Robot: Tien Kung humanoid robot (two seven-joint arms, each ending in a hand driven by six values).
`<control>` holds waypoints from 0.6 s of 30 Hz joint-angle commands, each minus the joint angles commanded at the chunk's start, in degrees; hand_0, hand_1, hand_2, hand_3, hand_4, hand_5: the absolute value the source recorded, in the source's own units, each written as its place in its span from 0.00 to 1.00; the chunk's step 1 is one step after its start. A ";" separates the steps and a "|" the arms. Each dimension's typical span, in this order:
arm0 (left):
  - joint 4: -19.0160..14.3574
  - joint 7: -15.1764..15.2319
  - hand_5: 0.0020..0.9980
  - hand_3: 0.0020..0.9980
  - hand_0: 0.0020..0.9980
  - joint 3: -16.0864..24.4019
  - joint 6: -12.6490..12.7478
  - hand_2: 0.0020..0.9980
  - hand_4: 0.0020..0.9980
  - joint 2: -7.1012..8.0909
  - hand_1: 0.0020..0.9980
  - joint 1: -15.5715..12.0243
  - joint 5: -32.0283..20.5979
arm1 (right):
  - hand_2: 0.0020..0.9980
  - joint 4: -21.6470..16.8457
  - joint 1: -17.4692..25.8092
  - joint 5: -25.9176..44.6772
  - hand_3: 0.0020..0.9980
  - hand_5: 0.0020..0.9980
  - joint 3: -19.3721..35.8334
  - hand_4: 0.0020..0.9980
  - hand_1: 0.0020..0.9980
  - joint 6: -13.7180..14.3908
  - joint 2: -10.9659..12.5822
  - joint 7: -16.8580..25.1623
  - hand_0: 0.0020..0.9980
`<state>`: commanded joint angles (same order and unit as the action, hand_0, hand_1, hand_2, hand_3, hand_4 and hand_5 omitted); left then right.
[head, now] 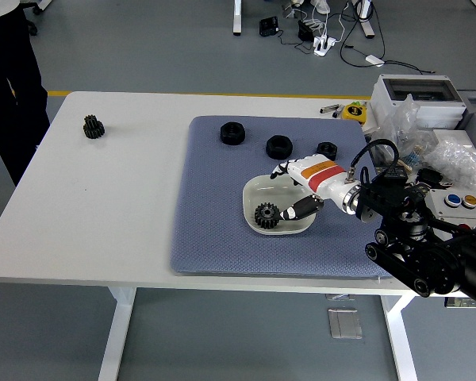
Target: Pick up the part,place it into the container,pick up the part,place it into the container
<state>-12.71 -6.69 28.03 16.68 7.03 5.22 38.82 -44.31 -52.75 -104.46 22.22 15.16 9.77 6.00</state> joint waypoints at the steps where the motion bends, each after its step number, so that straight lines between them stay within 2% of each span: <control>1: 0.00 0.01 0.55 0.56 0.63 0.00 0.01 0.62 0.63 0.00 0.63 -0.01 -0.02 | 0.71 -0.14 -0.07 0.09 0.69 0.47 0.68 1.00 0.49 0.51 0.27 -0.09 0.26; 4: -0.01 0.01 0.55 0.56 0.63 -0.10 -0.04 0.62 0.63 0.05 0.63 -0.03 -0.05 | 0.71 0.48 -0.52 0.26 0.69 0.47 2.55 1.00 0.49 2.25 0.95 -0.62 0.26; 5: -0.02 0.02 0.55 0.56 0.63 -0.13 -0.04 0.62 0.63 0.05 0.63 -0.03 -0.07 | 0.69 0.73 -0.63 0.29 0.63 0.46 2.75 1.00 0.47 2.51 1.04 -0.74 0.25; 9: -0.04 -0.01 0.55 0.56 0.63 -0.13 -0.05 0.62 0.63 0.06 0.63 0.01 -0.04 | 0.69 4.02 -1.77 0.58 0.63 0.46 2.65 1.00 0.47 4.05 1.30 -1.83 0.25; 13: -0.06 -0.07 0.56 0.56 0.63 0.03 -0.03 0.62 0.63 0.04 0.63 0.00 0.11 | 0.68 9.02 -3.08 2.93 0.61 0.46 0.80 1.00 0.47 4.85 0.75 -2.78 0.25; 16: -0.08 -0.14 0.56 0.56 0.63 0.06 -0.04 0.62 0.63 0.02 0.63 0.06 0.34 | 0.68 13.25 -3.67 6.42 0.61 0.46 -1.04 1.00 0.47 4.24 -0.02 -3.47 0.25; 17: -0.10 -0.15 0.56 0.56 0.63 0.06 -0.04 0.62 0.63 0.00 0.63 0.08 0.33 | 0.69 14.26 -3.79 7.76 0.62 0.48 -1.98 1.00 0.54 3.99 -0.15 -3.43 0.37; 18: -0.11 -0.15 0.56 0.56 0.63 0.08 -0.03 0.62 0.63 -0.02 0.63 0.09 0.31 | 0.69 15.26 -3.88 9.42 0.62 0.48 -3.11 1.00 0.54 3.85 -0.26 -3.28 0.37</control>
<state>-12.81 -6.84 28.11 16.65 7.01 5.31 39.13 -29.05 -56.63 -95.03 19.11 19.01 9.50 2.71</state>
